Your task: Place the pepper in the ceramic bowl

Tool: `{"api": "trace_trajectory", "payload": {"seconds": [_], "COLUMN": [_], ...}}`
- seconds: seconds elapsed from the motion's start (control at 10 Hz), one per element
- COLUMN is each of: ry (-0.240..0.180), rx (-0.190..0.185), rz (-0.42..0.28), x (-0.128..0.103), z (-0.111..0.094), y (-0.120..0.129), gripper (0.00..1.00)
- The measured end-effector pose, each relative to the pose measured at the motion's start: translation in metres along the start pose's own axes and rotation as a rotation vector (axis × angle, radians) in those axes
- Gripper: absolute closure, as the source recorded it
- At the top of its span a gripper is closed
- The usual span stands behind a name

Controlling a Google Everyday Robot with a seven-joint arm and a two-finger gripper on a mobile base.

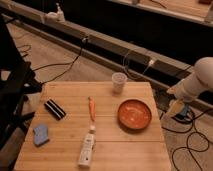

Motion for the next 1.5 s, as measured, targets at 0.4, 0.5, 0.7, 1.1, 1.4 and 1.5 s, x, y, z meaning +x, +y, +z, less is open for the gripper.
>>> {"api": "trace_trajectory", "payload": {"seconds": [0.4, 0.5, 0.7, 1.1, 1.4, 1.5], "ry": [0.000, 0.000, 0.000, -0.004, -0.093, -0.123], "rx": [0.000, 0.000, 0.000, 0.000, -0.071, -0.095], "rz": [0.000, 0.000, 0.000, 0.001, -0.061, -0.088], "x": [0.000, 0.000, 0.000, -0.001, -0.050, -0.072], "z": [0.000, 0.000, 0.000, 0.000, 0.009, 0.014], "y": [0.000, 0.000, 0.000, 0.000, 0.003, 0.003], "gripper": [0.20, 0.20, 0.20, 0.20, 0.20, 0.20]}}
